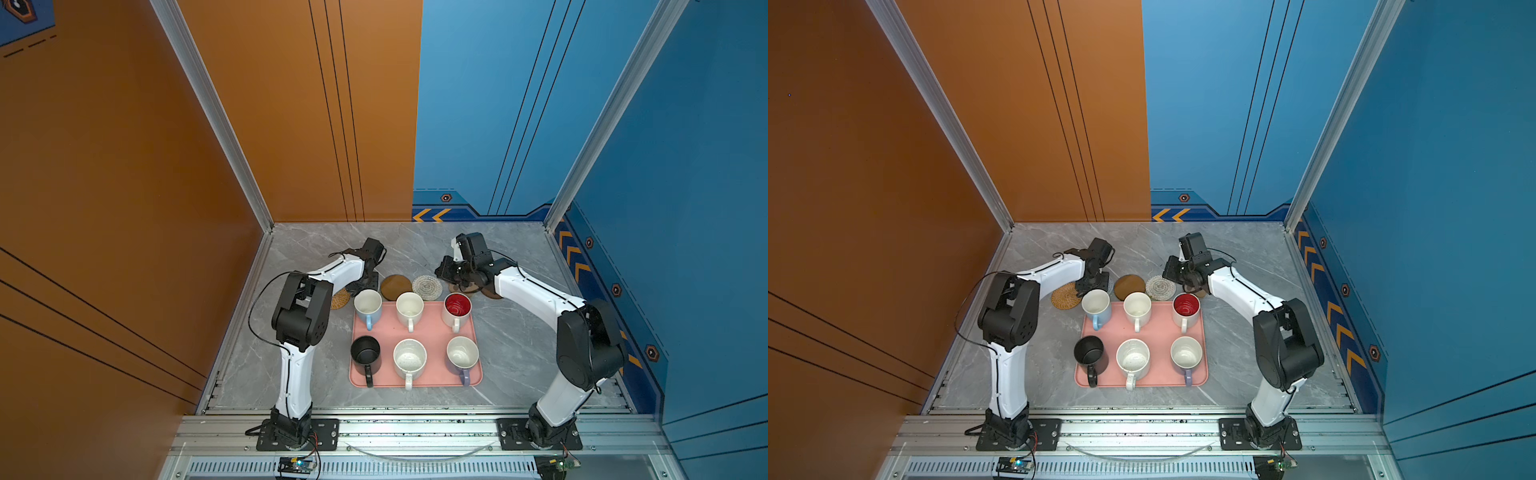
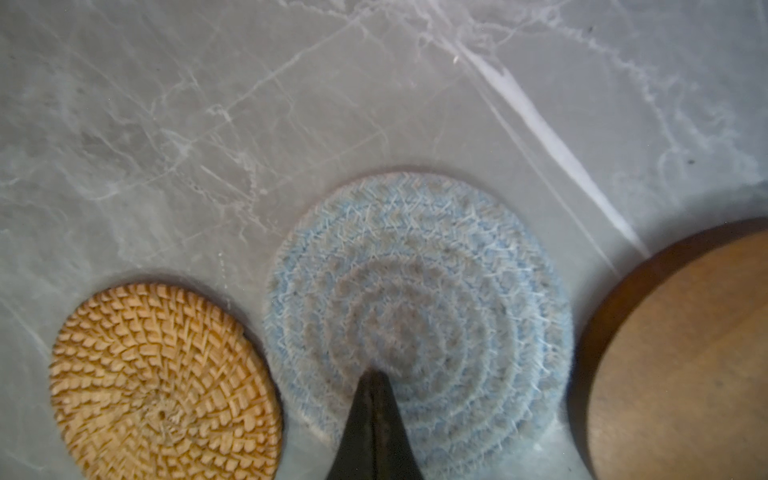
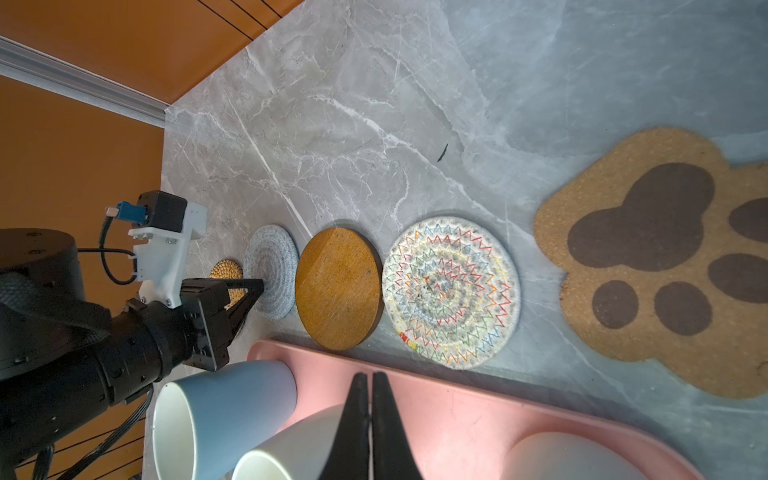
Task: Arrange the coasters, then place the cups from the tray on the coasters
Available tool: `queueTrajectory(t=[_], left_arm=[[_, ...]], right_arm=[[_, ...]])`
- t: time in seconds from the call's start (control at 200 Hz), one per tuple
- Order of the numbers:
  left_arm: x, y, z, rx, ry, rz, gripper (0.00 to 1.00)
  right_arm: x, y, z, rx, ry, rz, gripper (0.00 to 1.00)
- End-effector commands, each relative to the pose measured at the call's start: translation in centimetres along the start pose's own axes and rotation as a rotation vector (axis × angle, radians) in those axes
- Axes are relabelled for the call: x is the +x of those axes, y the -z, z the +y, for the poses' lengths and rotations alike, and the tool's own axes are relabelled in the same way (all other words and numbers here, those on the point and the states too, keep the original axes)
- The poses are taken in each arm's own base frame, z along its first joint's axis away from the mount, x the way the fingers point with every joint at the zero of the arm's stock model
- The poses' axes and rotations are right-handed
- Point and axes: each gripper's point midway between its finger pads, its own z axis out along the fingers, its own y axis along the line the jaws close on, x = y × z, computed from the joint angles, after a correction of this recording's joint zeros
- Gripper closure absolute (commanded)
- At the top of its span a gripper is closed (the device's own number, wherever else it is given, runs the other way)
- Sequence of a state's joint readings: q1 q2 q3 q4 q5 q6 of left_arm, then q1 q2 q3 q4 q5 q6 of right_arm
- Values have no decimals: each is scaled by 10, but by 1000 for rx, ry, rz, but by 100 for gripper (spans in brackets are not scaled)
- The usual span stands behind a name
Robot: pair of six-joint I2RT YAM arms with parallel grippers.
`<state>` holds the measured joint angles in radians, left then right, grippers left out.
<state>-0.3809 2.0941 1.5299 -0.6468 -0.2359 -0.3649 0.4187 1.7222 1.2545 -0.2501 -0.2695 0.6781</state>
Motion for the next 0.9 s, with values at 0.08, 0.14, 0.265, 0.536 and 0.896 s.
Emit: queueTrajectory(t=[0.08, 0.14, 0.265, 0.536, 0.896], left_arm=[[-3, 9, 4, -34, 9, 2, 100], [-14, 15, 6, -37, 23, -26, 100], [-33, 31, 6, -18, 48, -79, 100], [-39, 69, 35, -67, 106, -164, 100], [17, 75, 106, -143, 321, -111, 100]], right_arm=[[-1, 12, 5, -24, 15, -15, 100], [-2, 13, 5, -24, 14, -19, 100], [-2, 17, 6, -26, 15, -27, 100], [-2, 21, 8, -29, 15, -33, 100], [-1, 18, 10, -43, 16, -30, 100]])
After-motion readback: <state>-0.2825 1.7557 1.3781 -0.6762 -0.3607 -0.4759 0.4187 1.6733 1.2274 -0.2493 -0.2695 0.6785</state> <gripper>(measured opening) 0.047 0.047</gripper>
